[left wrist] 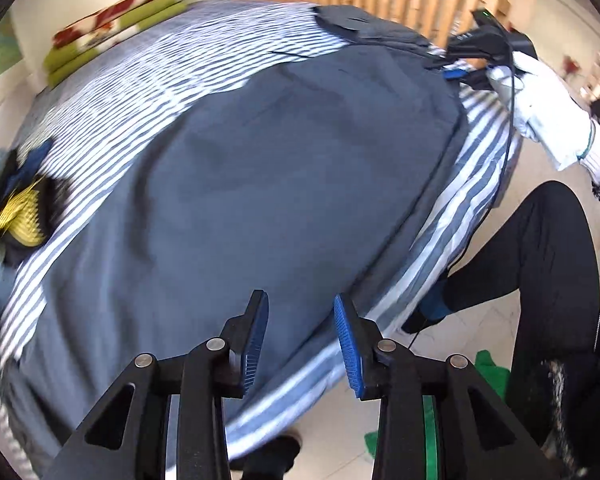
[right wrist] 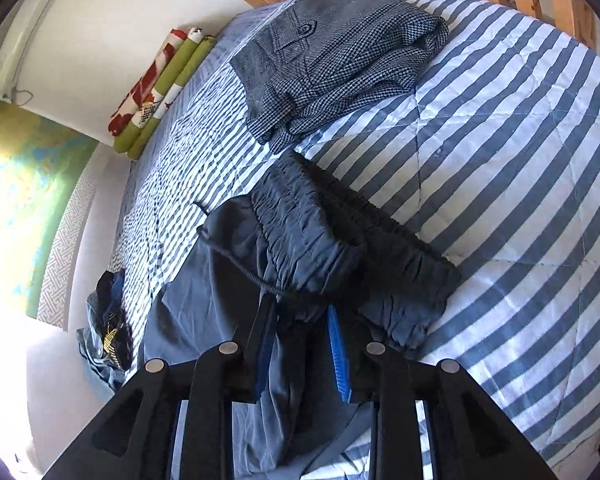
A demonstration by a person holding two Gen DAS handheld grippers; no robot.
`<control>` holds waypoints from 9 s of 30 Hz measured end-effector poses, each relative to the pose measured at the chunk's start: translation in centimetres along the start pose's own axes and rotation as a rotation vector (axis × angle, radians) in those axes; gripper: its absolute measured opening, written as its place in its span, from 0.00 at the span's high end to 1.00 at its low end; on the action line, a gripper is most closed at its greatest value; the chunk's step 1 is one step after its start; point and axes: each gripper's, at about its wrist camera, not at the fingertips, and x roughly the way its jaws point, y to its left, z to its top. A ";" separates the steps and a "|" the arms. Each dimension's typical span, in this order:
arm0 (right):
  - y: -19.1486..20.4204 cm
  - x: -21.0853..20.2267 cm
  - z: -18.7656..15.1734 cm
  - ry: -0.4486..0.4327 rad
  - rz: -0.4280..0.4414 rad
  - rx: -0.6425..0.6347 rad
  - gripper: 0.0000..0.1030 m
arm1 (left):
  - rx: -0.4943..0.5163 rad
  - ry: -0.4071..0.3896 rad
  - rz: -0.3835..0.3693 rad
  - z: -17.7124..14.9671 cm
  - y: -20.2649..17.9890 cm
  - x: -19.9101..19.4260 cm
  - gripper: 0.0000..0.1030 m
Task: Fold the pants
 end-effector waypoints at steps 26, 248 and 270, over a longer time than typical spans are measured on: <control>2.6 -2.4 0.9 -0.088 -0.099 -0.149 0.88 | -0.014 0.011 -0.060 0.9 -0.1 0.8 0.98; 7.3 1.4 -7.6 0.182 -0.142 -0.495 0.93 | -0.184 -0.011 -0.139 1.7 -1.5 3.5 0.57; 6.2 5.3 -6.3 0.310 0.025 -0.456 0.86 | -0.181 -0.015 -0.152 2.1 -1.6 3.6 0.57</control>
